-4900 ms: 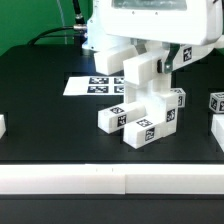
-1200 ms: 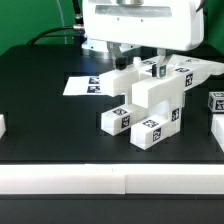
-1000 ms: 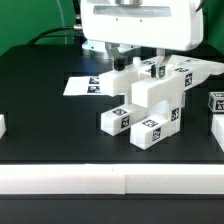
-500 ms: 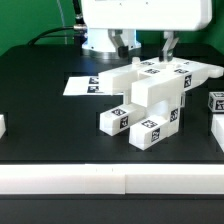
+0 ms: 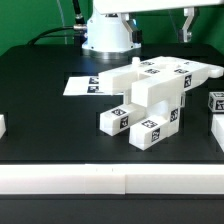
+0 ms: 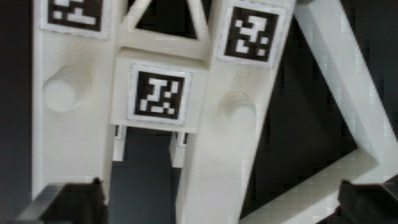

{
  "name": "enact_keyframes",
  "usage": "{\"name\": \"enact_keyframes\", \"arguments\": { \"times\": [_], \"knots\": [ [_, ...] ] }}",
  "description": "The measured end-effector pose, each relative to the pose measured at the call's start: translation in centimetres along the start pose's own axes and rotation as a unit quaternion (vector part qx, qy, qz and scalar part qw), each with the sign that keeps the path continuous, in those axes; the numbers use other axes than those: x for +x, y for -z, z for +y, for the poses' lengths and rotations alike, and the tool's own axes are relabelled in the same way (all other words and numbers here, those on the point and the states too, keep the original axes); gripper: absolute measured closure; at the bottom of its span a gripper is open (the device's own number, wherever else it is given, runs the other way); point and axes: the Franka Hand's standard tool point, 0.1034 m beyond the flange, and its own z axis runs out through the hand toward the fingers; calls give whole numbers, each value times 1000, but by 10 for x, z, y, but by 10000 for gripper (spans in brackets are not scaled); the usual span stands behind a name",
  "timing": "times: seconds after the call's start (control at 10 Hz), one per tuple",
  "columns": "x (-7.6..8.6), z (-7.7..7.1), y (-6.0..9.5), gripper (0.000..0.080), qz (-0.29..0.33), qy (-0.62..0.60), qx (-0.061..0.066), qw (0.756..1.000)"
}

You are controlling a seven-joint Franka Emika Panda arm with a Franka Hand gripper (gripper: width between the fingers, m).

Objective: Assemble chair

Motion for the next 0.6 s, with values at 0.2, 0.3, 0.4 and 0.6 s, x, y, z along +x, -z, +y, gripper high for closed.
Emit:
{"name": "enact_keyframes", "arguments": {
  "times": [0.2,0.3,0.4,0.6],
  "knots": [
    [-1,-1,-1,150,5,-10,2,1000],
    [-15,-5,-4,150,29,-43,13,999],
    [-43,-9,-7,150,22,-59,13,998],
    [-78,-22,-15,150,23,-51,20,998]
  ]
}}
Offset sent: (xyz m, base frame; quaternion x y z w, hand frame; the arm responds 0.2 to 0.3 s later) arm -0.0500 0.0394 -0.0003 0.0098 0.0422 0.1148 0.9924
